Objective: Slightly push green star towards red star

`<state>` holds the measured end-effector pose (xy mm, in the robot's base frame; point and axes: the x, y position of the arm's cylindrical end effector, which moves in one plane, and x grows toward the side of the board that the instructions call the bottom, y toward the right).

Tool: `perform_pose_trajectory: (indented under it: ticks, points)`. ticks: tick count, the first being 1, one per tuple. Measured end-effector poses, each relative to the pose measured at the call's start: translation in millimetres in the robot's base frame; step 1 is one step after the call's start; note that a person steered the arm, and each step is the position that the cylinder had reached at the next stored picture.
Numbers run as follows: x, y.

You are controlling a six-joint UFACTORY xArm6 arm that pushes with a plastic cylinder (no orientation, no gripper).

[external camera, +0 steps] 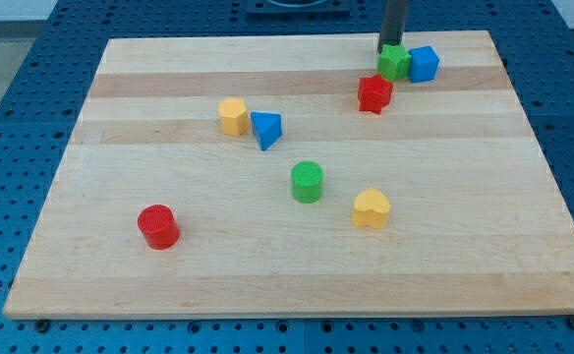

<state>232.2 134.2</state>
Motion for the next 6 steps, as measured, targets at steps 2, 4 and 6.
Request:
perform_pose_trajectory:
  ticks: [2,4,6]
  points:
    - [15.0,-1.6]
    - [0.2,-1.6]
    - [-15.7,53.7]
